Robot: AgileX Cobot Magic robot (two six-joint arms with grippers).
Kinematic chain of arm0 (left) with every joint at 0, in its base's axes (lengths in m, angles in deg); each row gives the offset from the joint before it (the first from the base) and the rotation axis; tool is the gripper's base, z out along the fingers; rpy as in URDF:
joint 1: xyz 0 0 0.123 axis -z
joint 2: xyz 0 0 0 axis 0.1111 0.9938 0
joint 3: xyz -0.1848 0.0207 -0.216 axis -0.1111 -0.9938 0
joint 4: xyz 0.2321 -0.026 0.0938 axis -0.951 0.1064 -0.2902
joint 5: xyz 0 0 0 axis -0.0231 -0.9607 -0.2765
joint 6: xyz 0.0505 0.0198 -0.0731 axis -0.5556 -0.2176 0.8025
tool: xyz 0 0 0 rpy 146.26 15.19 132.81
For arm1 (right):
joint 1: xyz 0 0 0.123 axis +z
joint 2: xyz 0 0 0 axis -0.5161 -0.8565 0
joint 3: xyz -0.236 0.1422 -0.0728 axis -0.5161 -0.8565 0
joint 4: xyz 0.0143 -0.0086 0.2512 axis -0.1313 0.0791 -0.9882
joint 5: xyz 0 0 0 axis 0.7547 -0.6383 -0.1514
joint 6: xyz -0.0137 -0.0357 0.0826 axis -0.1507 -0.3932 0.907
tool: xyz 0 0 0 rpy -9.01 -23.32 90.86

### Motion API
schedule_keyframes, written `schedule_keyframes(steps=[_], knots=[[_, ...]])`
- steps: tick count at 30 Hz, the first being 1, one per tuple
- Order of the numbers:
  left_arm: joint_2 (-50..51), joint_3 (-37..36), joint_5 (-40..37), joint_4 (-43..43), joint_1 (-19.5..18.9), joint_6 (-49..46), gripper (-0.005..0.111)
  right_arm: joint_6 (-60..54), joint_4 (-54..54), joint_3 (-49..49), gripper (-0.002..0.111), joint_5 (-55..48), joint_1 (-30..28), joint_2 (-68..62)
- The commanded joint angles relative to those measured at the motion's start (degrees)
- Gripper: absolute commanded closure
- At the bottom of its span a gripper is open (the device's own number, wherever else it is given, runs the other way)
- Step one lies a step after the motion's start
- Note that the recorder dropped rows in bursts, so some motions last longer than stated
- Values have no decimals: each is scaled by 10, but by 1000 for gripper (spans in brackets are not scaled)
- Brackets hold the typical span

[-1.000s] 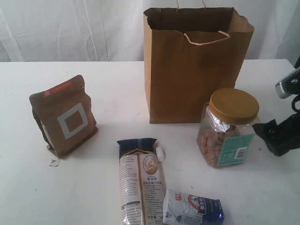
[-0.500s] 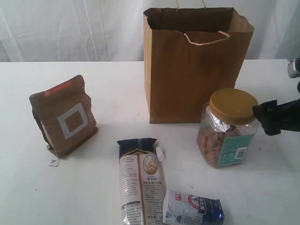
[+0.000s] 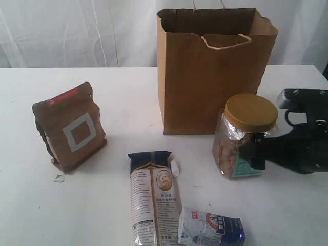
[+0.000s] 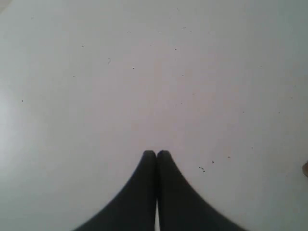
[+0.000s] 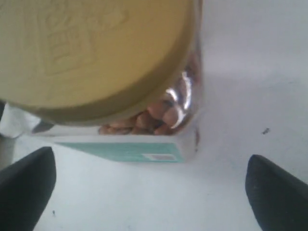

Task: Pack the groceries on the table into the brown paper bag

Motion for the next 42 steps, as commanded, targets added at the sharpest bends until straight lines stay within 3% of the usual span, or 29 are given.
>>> schedule_keyframes(steps=[1, 7, 12, 19, 31, 38, 42], knots=[[-5, -4, 0, 2, -2, -1, 107, -67, -14, 0, 4, -39, 25, 8], [-5, -4, 1, 7, -2, -1, 107, -71, -48, -1, 4, 129, 42, -37], [-5, -4, 6, 7, -2, -1, 107, -35, -54, 0, 4, 71, 81, -89], [-5, -4, 6, 20, -2, -1, 107, -46, -42, 1, 4, 269, 98, -119], [-5, -4, 31, 23, -2, -1, 107, -5, 76, 2, 4, 277, 99, -179], [-5, -4, 37, 23, -2, -1, 107, 19, 92, 11, 4, 302, 99, -196], [-5, -4, 37, 23, -2, -1, 107, 21, 92, 23, 16, 314, 99, -196]])
